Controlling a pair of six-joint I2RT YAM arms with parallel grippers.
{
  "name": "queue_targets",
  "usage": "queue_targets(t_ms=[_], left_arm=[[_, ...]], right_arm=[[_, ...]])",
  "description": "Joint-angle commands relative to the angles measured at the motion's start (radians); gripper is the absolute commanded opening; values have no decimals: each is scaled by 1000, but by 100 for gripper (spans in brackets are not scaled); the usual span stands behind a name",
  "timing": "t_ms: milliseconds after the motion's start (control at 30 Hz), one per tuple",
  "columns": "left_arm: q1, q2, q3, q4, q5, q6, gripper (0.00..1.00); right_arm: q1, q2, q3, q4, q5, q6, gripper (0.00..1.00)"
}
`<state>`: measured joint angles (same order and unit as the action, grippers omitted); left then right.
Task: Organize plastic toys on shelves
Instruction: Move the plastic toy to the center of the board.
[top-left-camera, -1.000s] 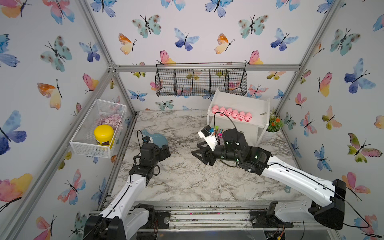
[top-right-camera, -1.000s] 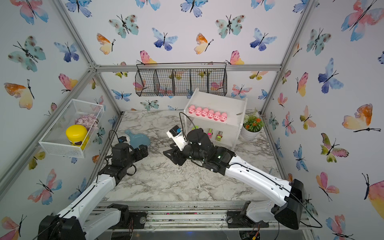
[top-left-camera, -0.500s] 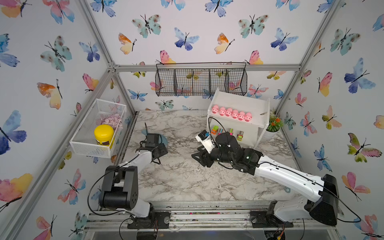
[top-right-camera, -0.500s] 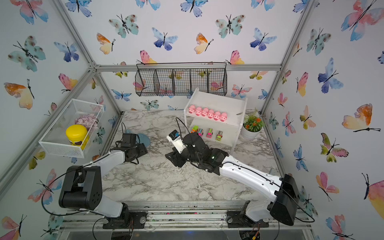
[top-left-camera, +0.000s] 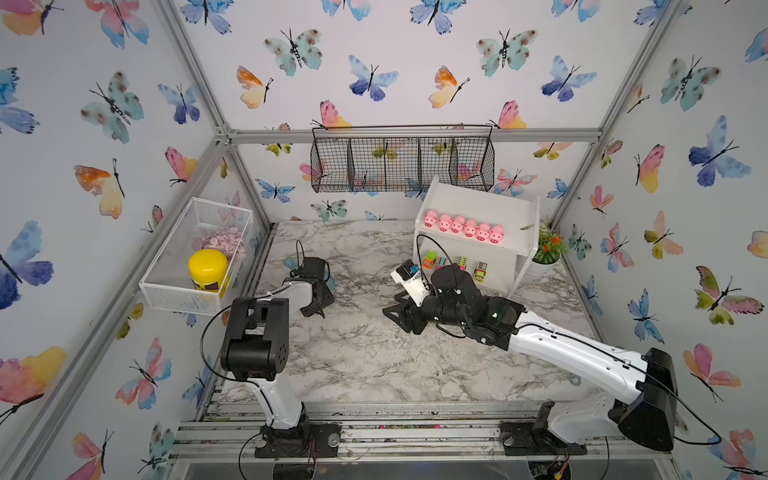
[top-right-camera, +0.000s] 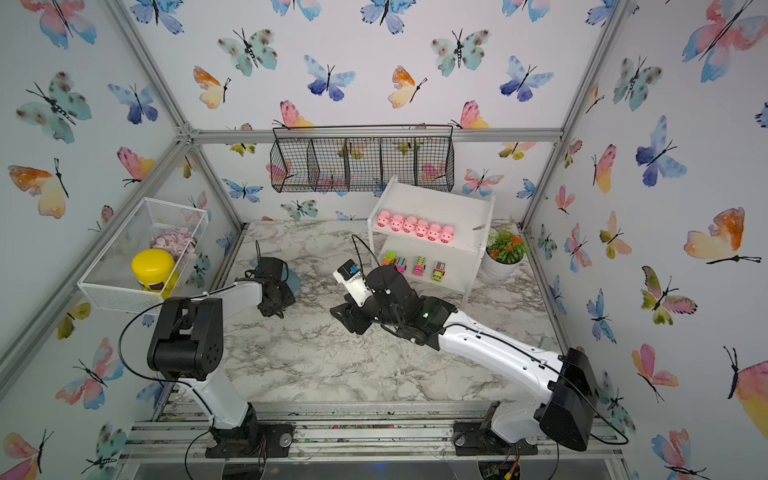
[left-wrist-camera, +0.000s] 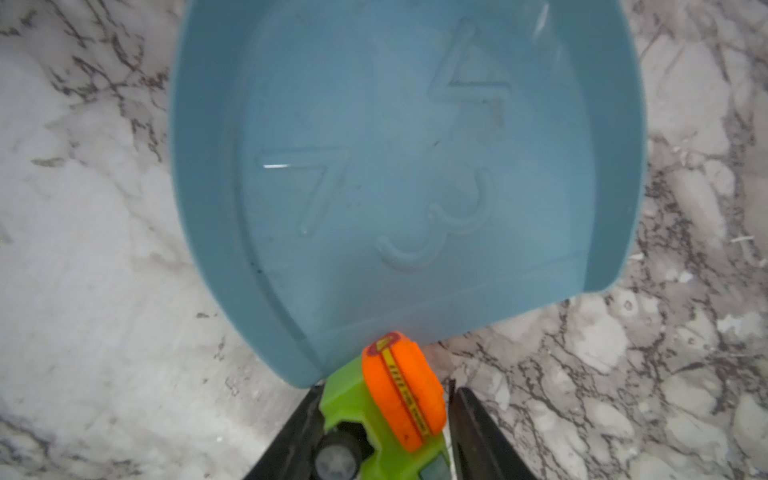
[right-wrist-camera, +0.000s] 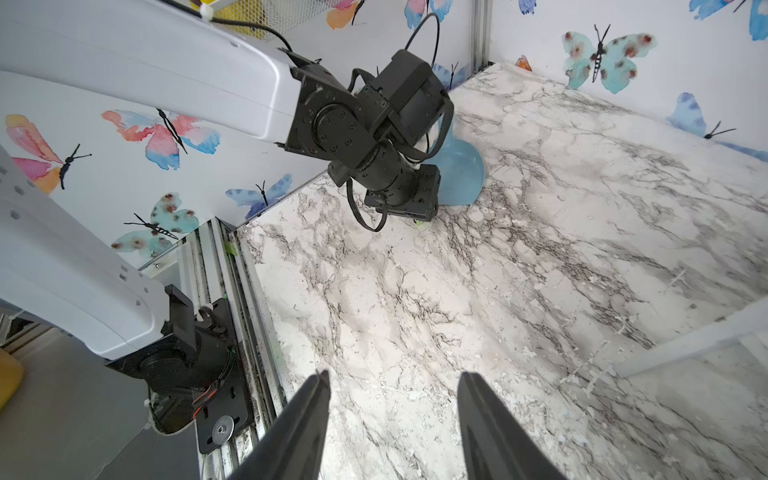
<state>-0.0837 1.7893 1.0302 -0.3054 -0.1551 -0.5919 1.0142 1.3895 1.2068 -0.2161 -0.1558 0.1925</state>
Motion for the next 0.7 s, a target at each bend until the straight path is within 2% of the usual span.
queue_targets(t_ms=[0,67,167,267,367,467,567,667], left_arm=[[4,13,15,-28,16,4,44],[5,-7,8,-31,29,10,34],[3,-62,-4,-40,87,43,32],[1,-138,-34,-40,208,100,32],[-7,-205,-83,-33,401,176,32],[-37,-248,-143,10,675,267,34],[-120,-248,-184,46,867,331,34],[-242,-195,-183,70,987,360,35]], right_arm=[[0,-10,-12,14,-5,1,55],[0,-14,-16,11,-1,3,55],[0,-21,-22,12,2,5,55],[0,-41,-40,18,16,13,56],[-7,-74,-67,21,46,16,57],[-37,-115,-106,21,48,39,58],[-84,-159,-155,26,28,76,58],[-106,-198,-196,28,23,100,58]])
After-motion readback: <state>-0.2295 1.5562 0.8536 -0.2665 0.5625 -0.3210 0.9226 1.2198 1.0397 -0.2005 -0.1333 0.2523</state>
